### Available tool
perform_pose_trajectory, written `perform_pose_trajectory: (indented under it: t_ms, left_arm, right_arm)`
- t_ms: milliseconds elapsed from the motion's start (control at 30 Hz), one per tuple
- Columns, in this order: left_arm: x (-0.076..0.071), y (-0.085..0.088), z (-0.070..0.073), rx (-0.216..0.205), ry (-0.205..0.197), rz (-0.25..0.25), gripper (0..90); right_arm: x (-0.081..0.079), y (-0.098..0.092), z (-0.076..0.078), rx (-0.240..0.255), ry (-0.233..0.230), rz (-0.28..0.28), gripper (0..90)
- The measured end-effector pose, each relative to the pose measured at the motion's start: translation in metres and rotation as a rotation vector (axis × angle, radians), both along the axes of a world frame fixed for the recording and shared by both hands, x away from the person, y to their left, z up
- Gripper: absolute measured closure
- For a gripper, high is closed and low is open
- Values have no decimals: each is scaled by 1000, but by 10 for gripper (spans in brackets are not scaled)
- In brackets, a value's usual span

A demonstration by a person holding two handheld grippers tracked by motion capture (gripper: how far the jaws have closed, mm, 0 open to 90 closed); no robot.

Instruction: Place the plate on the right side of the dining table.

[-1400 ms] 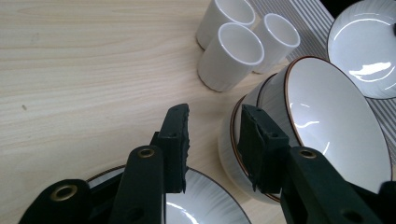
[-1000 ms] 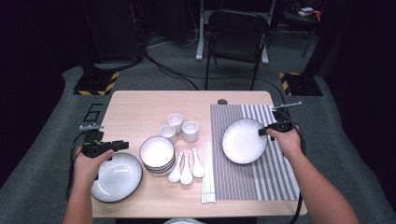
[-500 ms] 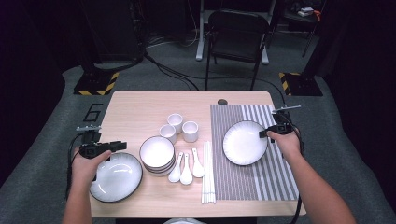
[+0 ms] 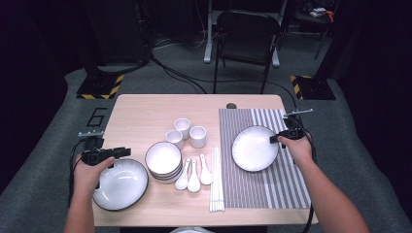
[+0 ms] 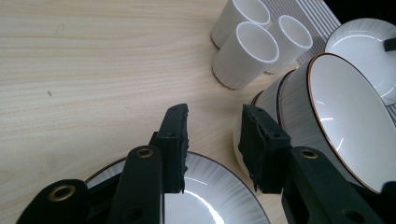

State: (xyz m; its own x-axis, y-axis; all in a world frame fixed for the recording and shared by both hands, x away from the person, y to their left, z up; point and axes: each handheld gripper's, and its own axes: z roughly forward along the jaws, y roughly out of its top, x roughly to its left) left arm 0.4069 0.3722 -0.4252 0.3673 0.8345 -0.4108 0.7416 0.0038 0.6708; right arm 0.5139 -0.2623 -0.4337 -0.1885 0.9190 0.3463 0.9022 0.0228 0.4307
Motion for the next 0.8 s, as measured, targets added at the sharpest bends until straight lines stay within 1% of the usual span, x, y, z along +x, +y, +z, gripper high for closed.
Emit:
perform_pose_trajectory:
  t_ms: [100,133,200,233,333,367,400,533,600,633,700,800]
  left_arm:
    - [1,1,-1,2,-6,3,618]
    - [0,2,-1,0,2,4,618]
    - [1,4,-1,5,-4,0,618]
    - [1,4,-2,3,-3,3,618]
    - [1,6,-3,-2,-5,11,617]
    - [1,7,-4,-4,-8,13,617]
    - [1,7,-4,-5,2,17,617]
    - [1,6,-4,-7,-2,12,616]
    - [1,6,-4,-2,-9,13,616]
    - [1,7,-4,5,-7,7,616]
    - [0,7,-4,6,-8,12,616]
    - [-1,8,-3,7,-1,11,615]
  right_arm:
    - [0,0,0,0,-2,2,832]
    - [1,0,0,-1,-4,5,832]
    - [1,0,0,4,5,-2,832]
    - [1,-1,-1,1,-5,7,832]
    - [3,-3,-3,9,2,15,832]
    - [3,-3,-3,12,3,11,832]
    - [3,-4,-3,15,10,10,832]
    - [5,-6,-5,20,3,9,833]
    - [5,-7,-6,27,11,2,834]
    - [5,-7,-7,30,8,2,834]
    - [6,-9,-10,38,0,0,834]
    - [6,-11,-11,39,0,-3,835]
